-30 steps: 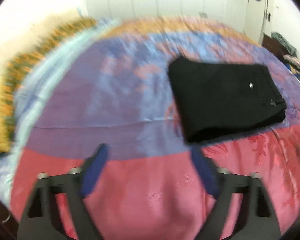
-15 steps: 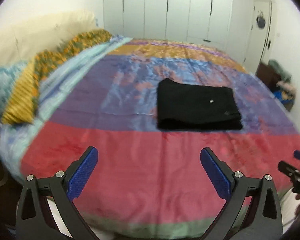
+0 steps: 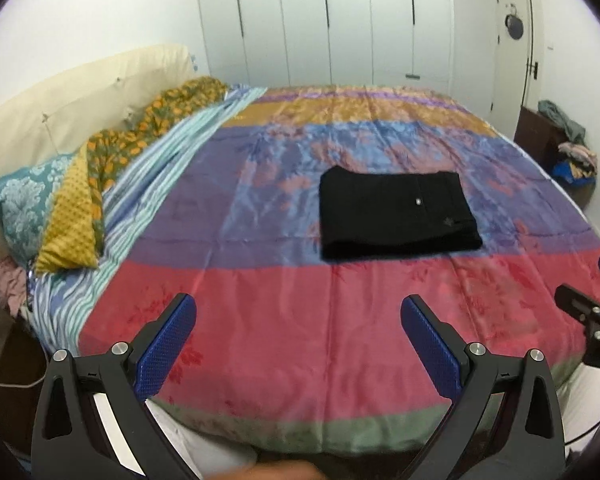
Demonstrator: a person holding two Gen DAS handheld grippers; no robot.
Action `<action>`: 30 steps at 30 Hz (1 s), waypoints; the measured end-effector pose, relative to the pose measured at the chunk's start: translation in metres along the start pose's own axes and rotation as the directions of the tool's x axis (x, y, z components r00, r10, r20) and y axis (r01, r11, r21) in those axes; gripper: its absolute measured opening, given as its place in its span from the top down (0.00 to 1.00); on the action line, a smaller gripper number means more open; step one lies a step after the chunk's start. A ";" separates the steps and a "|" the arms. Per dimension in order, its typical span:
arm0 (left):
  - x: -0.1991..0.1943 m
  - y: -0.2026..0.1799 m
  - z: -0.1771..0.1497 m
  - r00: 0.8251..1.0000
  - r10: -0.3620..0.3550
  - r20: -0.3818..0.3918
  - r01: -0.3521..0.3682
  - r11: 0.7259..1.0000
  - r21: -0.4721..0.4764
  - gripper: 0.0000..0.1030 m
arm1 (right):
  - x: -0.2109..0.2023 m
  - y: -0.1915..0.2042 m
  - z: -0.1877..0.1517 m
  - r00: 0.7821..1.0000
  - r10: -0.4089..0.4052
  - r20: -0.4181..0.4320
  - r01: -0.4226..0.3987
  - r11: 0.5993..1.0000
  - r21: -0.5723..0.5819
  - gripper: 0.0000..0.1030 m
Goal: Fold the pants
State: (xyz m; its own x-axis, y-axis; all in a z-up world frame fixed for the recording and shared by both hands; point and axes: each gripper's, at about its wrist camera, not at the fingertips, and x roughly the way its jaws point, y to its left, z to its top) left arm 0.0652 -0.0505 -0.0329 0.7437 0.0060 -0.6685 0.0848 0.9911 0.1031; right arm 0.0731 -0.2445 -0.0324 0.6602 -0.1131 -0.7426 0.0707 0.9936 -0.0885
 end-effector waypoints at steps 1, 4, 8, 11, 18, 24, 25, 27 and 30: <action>0.001 -0.002 0.000 1.000 0.001 -0.008 -0.001 1.000 0.012 0.01 | -0.001 0.002 0.000 1.000 -0.001 -0.009 0.001 1.000 0.000 0.00; 0.002 -0.008 -0.003 0.999 0.020 -0.047 -0.017 0.999 0.047 0.01 | -0.001 0.006 -0.004 0.999 -0.001 -0.034 0.001 1.000 0.000 0.00; 0.004 -0.017 -0.009 0.995 -0.005 -0.099 0.012 0.998 0.066 0.01 | -0.003 0.013 -0.010 0.999 -0.016 -0.043 0.015 1.000 -0.021 0.00; 0.008 -0.022 -0.011 0.991 -0.020 -0.131 0.029 0.997 0.065 0.01 | -0.005 0.014 -0.014 0.999 -0.032 -0.039 0.031 0.999 -0.030 0.00; 0.010 -0.026 -0.013 0.987 -0.044 -0.157 0.053 0.997 0.050 0.01 | -0.009 0.012 -0.016 0.998 -0.048 -0.029 0.047 0.999 -0.027 0.00; 0.010 -0.025 -0.012 0.986 -0.047 -0.161 0.055 0.998 0.042 0.01 | -0.013 0.011 -0.014 0.999 -0.047 -0.015 0.046 0.999 -0.011 0.00; 0.010 -0.025 -0.013 0.986 -0.047 -0.160 0.054 0.998 0.042 0.01 | -0.013 0.011 -0.014 0.999 -0.047 -0.015 0.047 0.999 -0.012 0.00; 0.010 -0.025 -0.013 0.986 -0.047 -0.162 0.054 0.998 0.041 0.01 | -0.013 0.011 -0.014 0.999 -0.047 -0.017 0.047 0.999 -0.010 0.00; 0.011 -0.024 -0.013 0.985 -0.049 -0.164 0.056 0.998 0.039 0.01 | -0.012 0.010 -0.015 0.999 -0.047 -0.021 0.047 0.999 -0.009 0.00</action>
State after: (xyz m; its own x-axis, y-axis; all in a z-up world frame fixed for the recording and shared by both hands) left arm 0.0622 -0.0726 -0.0524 0.6194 -0.0210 -0.7848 0.1520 0.9839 0.0936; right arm 0.0546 -0.2333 -0.0339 0.6400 -0.1600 -0.7515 0.0950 0.9870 -0.1293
